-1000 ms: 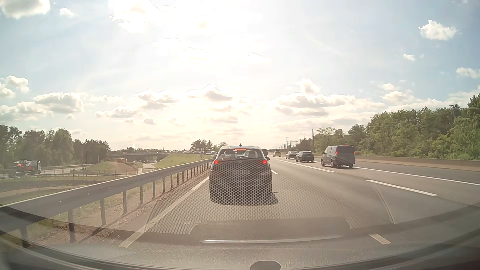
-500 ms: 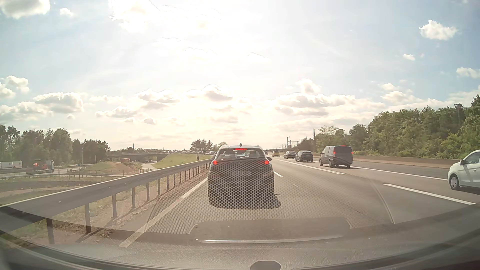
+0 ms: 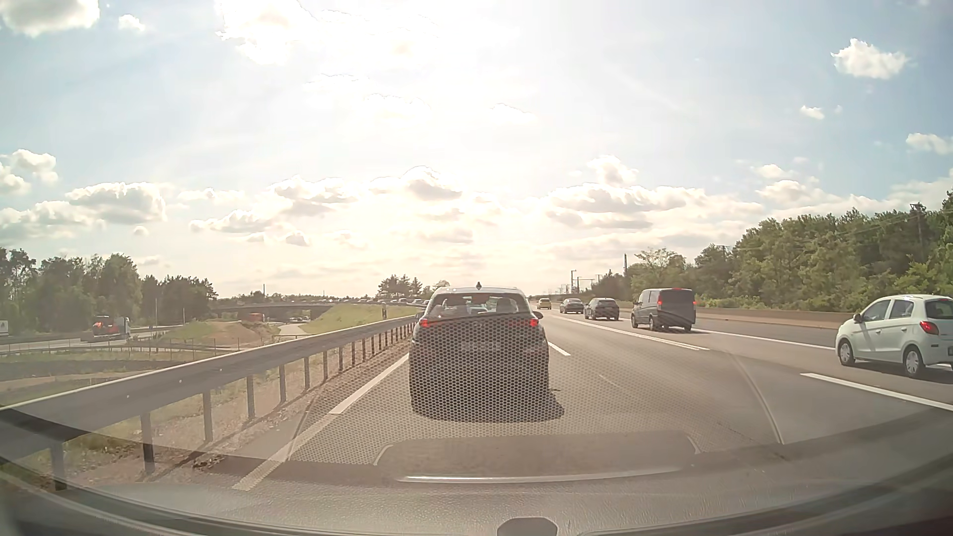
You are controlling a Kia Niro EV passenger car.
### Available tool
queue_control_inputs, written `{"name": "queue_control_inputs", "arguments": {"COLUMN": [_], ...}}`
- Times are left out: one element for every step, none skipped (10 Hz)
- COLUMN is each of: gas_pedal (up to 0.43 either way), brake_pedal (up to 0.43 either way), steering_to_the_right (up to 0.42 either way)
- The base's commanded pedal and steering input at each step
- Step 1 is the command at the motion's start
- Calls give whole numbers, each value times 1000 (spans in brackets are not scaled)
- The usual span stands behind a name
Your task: Follow the waypoints while adhering to traffic rules and regulations
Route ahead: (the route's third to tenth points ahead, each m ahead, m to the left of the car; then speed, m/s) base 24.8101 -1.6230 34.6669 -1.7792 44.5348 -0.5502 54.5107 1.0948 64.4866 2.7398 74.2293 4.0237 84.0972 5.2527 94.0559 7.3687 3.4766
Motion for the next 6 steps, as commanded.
{"name": "queue_control_inputs", "arguments": {"gas_pedal": [0,0,0,0,0,0], "brake_pedal": [79,85,98,104,110,110], "steering_to_the_right": [-3,-3,-3,-4,-3,-4]}}
